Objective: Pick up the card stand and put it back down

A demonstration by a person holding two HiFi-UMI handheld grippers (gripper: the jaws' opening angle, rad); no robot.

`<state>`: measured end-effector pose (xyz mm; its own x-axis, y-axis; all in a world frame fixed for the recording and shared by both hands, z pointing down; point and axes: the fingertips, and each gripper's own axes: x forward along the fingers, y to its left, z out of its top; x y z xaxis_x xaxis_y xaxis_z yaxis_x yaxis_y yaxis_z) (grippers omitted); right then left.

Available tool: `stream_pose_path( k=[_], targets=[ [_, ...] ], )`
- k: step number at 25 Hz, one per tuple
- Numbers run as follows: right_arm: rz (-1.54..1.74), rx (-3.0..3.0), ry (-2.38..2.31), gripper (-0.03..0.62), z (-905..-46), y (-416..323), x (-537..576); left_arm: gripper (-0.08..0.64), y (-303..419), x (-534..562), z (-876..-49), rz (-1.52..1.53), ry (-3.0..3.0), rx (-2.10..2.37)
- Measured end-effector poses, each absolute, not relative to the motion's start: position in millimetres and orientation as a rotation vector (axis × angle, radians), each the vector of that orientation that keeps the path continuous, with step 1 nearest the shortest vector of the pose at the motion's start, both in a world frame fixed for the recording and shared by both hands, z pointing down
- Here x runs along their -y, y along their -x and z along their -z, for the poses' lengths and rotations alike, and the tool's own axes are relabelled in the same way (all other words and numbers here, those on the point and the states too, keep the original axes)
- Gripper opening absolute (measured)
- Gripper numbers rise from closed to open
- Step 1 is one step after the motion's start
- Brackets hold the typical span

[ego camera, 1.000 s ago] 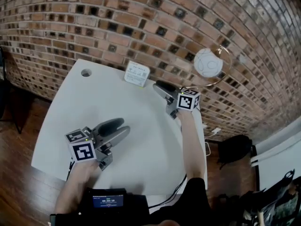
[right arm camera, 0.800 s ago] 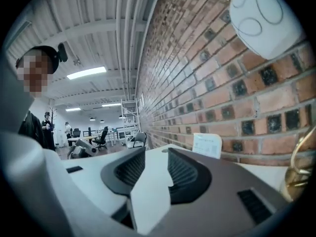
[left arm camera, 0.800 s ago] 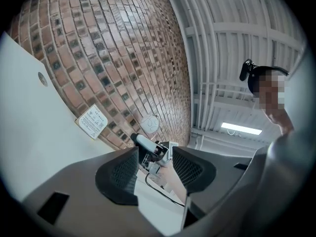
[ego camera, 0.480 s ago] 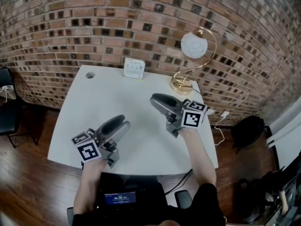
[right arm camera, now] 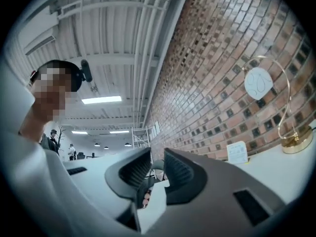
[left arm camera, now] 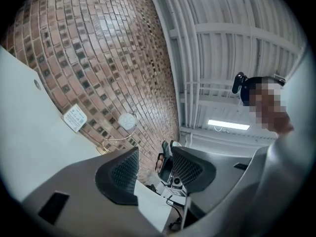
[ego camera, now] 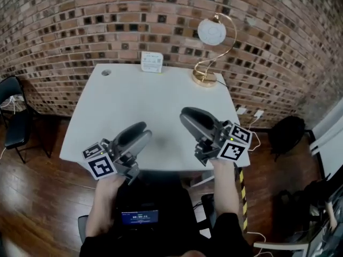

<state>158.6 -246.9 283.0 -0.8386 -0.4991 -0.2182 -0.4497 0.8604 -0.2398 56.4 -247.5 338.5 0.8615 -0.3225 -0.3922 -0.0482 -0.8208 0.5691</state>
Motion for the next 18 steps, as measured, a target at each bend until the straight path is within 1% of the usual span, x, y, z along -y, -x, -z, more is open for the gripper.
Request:
stream_pose_path(
  k=[4, 9, 10, 14, 18],
  targets=[
    [0.187, -2.685, 0.645, 0.104, -268.9, -157.3, 197.6, 0.207, -57.4, 212.2, -324.0, 0.648, -2.519, 0.269],
    [0.041, -2.629, 0.559, 0.086, -253.1, -150.7, 135.7, 0.207, -56.3, 166.6, -307.9, 0.645, -2.598, 0.258],
    [0.010, -2.640, 0.552, 0.072, -253.0, -147.1, 125.6, 0.207, -56.7, 159.8, -307.6, 0.639, -2.608, 0.254],
    [-0.133, -2.697, 0.568, 0.072, -248.7, -134.4, 98.4, 0.207, -57.7, 145.2, -304.1, 0.648, -2.618, 0.249],
    [-0.137, -2.719, 0.546, 0.072, -248.9, -130.4, 85.9, 0.207, -62.7, 139.3, -301.0, 0.627, -2.633, 0.255]
  ],
)
